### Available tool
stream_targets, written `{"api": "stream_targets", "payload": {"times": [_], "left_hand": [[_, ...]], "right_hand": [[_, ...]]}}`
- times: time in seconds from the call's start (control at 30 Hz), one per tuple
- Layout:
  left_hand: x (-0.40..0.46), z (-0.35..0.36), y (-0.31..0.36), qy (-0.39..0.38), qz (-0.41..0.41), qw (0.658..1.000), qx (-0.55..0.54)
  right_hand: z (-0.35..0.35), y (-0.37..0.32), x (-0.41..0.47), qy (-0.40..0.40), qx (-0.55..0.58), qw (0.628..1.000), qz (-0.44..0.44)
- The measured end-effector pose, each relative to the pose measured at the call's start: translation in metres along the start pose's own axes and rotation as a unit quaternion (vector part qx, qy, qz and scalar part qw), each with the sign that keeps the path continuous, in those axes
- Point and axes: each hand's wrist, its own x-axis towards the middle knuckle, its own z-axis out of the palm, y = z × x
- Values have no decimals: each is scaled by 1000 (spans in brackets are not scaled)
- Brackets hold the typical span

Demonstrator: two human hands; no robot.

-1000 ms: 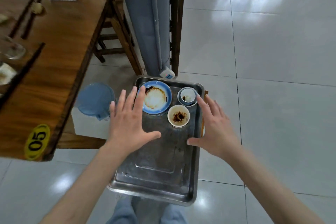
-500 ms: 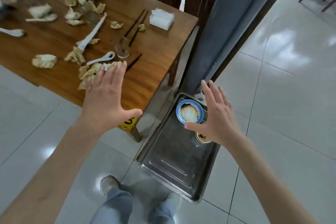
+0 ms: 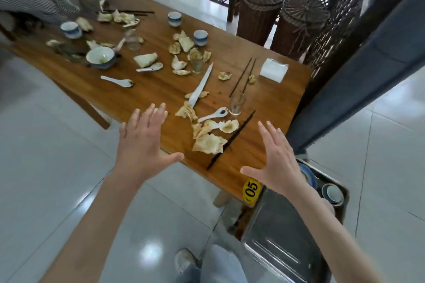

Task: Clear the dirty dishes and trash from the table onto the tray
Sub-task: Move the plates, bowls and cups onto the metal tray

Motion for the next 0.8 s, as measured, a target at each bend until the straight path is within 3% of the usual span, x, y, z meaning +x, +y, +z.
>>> {"api": "stream_targets", "payload": {"times": [0.8], "left_hand": [[278, -13, -130, -7, 61, 998, -3]], "right_hand": [[20, -97, 226, -2, -12, 990, 139]]}}
